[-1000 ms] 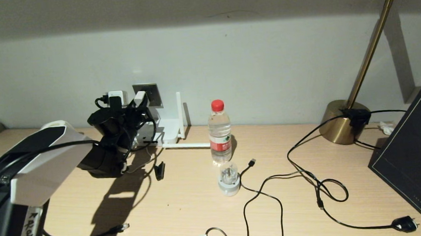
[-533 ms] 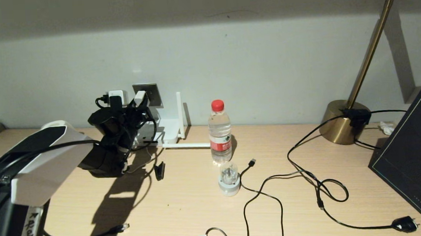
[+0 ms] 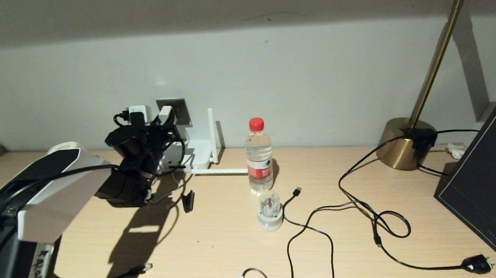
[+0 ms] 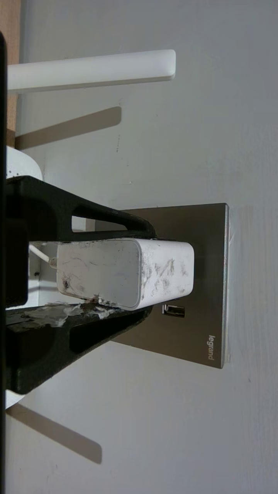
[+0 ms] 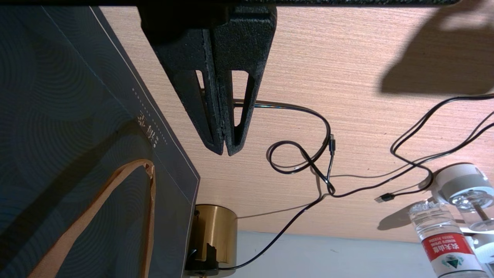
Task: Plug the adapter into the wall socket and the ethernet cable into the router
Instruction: Plug plug into socket
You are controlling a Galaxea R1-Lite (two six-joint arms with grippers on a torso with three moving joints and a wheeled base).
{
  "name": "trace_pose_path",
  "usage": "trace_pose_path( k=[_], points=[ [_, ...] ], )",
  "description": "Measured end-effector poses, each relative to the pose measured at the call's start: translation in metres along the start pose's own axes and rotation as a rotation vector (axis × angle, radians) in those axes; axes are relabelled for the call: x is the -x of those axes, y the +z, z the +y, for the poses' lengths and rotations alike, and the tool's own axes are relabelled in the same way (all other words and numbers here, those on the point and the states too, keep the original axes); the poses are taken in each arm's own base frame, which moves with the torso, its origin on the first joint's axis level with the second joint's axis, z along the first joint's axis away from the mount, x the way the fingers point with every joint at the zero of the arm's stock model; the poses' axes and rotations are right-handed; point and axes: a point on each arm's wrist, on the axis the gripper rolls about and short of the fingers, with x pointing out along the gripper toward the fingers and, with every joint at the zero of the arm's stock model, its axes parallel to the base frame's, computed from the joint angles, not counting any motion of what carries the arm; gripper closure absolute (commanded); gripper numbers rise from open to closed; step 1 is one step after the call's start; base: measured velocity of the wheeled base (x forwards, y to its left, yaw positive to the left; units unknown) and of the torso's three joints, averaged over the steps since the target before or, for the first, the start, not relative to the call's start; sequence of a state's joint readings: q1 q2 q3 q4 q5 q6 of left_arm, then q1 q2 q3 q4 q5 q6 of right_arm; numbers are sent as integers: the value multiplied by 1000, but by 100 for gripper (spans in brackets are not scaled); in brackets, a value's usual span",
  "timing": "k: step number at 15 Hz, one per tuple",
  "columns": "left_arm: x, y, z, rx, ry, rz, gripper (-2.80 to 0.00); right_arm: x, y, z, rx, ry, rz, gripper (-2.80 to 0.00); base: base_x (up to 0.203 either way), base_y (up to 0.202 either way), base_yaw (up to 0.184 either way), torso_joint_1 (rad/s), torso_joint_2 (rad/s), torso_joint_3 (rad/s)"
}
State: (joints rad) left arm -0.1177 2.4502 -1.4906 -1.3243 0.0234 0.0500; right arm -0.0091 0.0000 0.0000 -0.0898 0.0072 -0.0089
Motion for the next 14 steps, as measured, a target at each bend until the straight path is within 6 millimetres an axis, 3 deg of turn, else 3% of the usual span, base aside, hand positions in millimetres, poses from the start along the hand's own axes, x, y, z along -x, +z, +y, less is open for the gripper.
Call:
trace_pose_path(
  k=[14],
  points=[
    [-6,-17,4,-4,0,9,0,0,0,0,0,0,0,0,0,0,0,0,0,0]
  ],
)
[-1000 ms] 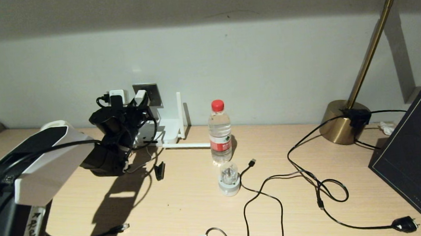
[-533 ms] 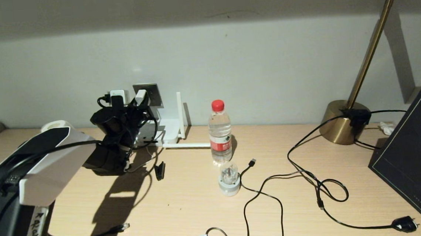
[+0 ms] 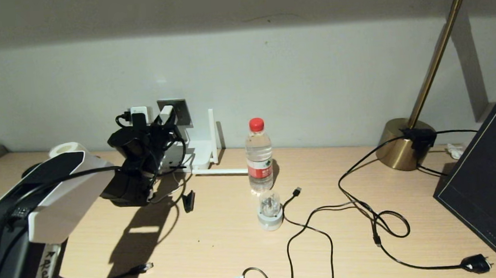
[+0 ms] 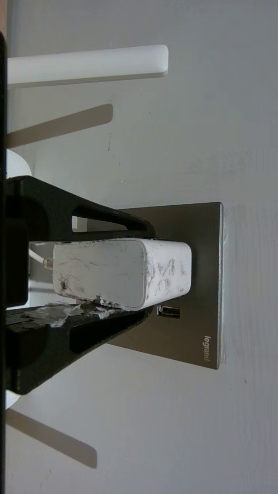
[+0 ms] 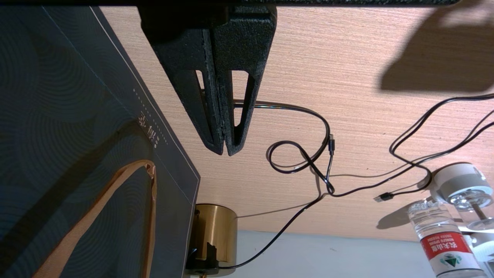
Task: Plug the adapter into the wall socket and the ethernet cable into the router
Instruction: Plug plug into socket
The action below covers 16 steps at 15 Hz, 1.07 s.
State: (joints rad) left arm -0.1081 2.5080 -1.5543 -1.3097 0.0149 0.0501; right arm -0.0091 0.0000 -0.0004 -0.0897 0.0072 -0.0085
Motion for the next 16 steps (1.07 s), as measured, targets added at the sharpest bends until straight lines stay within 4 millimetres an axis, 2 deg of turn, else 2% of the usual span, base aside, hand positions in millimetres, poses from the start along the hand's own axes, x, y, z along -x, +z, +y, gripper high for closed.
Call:
trace_pose_path(
  k=[8,16],
  points=[
    [-8,-8,0,0,-3,3,0,0,0,0,0,0,0,0,0,0,0,0,0,0],
    [-12,-4,0,0,-2,11,0,0,0,0,0,0,0,0,0,0,0,0,0,0]
  ],
)
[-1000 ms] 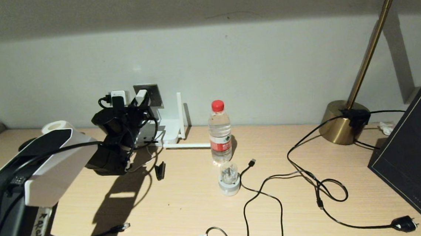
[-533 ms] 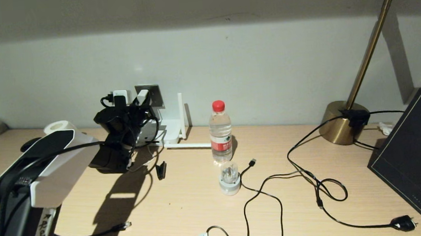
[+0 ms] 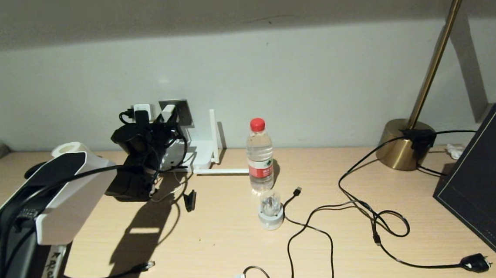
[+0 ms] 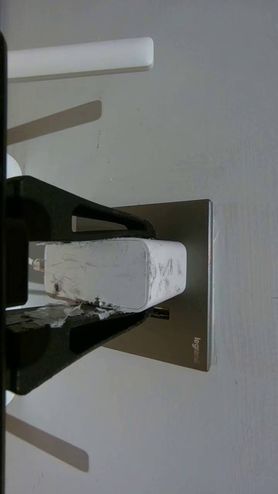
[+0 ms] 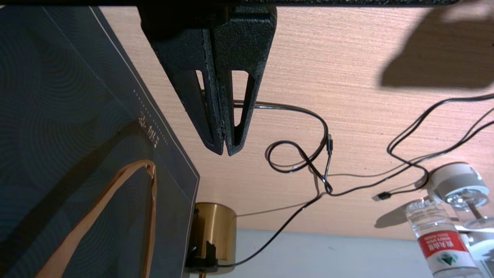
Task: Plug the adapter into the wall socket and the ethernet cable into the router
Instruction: Plug plug into socket
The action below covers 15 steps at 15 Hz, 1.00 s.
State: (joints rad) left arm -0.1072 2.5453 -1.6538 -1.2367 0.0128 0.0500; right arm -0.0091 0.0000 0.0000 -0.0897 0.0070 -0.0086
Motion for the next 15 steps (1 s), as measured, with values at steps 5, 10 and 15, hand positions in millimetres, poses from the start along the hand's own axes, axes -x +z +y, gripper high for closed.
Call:
trace_pose_path(
  k=[5,10,15],
  points=[
    [0,0,1,0,4,0,0,0,0,0,0,0,-1,0,0,0,0,0,0,0],
    [1,-2,4,-3,9,1,0,0,0,0,0,0,0,0,0,0,0,0,0,0],
    [1,-1,4,-3,11,1,0,0,0,0,0,0,0,0,0,0,0,0,0,0]
  ],
)
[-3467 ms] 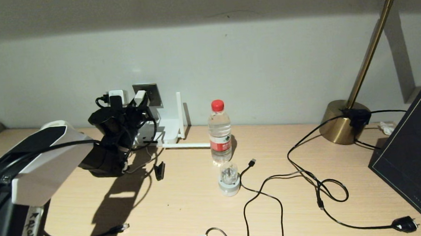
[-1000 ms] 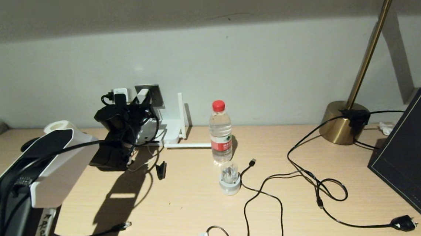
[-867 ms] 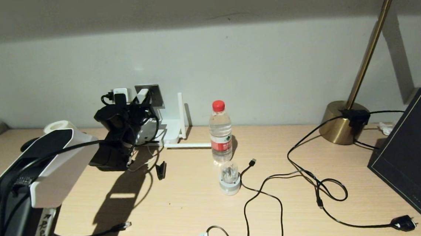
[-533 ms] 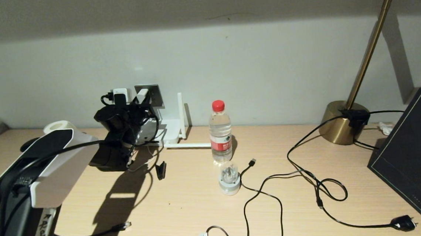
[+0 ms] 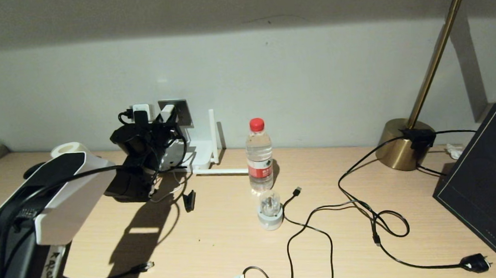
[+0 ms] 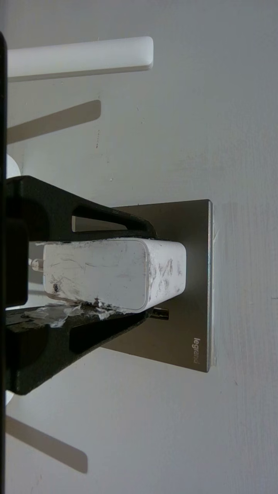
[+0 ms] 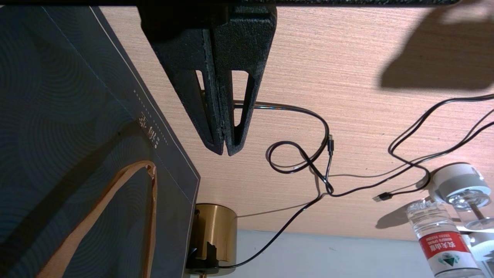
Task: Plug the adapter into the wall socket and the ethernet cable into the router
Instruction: Plug plug into socket, then pick up cable
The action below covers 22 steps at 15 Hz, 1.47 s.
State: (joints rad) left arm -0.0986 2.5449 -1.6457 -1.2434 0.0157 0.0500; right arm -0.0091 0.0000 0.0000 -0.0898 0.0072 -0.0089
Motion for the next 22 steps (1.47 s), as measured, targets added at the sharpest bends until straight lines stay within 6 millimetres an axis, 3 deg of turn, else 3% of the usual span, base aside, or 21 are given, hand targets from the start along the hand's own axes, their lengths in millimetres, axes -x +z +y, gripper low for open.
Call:
trace_pose_path(
  k=[5,6,12,17,22],
  points=[
    [1,5,0,0,0,-3,0,0,0,0,0,0,0,0,0,0,0,0,0,0],
    [2,7,0,1,0,-2,-280,0,0,0,0,0,0,0,0,0,0,0,0,0],
    [3,24,1,2,2,-26,-280,0,0,0,0,0,1,0,0,0,0,0,0,0],
    [18,37,-1,5,-10,-24,-280,0,0,0,0,0,0,0,0,0,0,0,0,0],
    [42,94,-10,16,-38,-58,-280,0,0,0,0,0,0,0,0,0,0,0,0,0]
  ],
)
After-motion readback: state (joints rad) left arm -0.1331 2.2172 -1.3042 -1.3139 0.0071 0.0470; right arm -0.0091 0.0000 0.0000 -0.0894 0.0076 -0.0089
